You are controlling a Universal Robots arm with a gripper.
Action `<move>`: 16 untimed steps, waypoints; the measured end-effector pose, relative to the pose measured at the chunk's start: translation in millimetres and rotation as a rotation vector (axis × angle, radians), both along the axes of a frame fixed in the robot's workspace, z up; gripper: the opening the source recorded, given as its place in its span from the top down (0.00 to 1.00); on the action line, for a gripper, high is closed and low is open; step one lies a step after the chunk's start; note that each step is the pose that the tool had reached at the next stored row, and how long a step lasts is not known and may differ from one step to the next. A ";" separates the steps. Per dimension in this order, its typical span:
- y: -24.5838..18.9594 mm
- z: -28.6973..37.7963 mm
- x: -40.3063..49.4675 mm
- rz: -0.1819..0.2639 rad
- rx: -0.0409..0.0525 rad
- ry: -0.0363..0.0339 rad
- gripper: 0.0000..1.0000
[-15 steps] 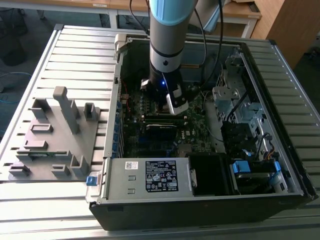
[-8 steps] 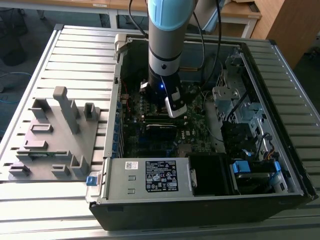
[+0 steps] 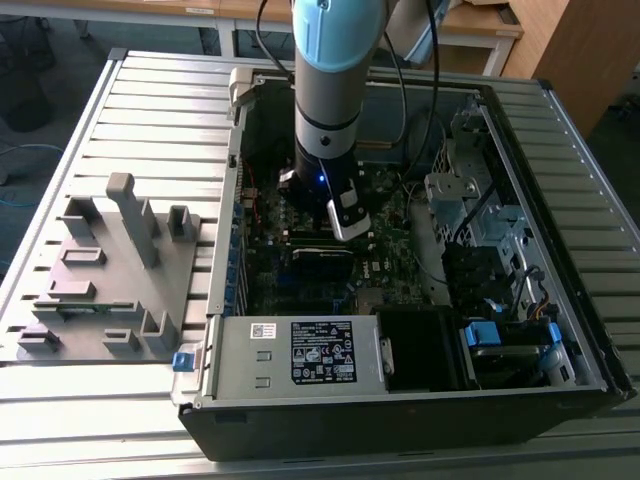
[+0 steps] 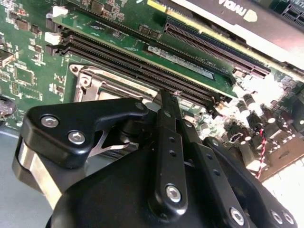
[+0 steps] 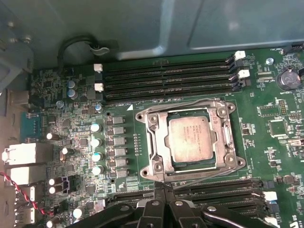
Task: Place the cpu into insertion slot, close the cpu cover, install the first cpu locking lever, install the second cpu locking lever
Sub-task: 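Install the second cpu locking lever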
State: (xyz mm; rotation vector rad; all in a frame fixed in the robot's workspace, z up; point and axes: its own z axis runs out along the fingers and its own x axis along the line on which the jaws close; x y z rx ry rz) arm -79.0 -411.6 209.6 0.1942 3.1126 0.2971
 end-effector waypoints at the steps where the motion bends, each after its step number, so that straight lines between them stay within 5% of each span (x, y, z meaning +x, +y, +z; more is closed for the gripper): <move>1: 0.0 -0.8 -0.3 0.000 0.0000 0.0000 0.90; 16: -0.2 -7.6 -2.4 0.000 0.0043 0.0073 0.90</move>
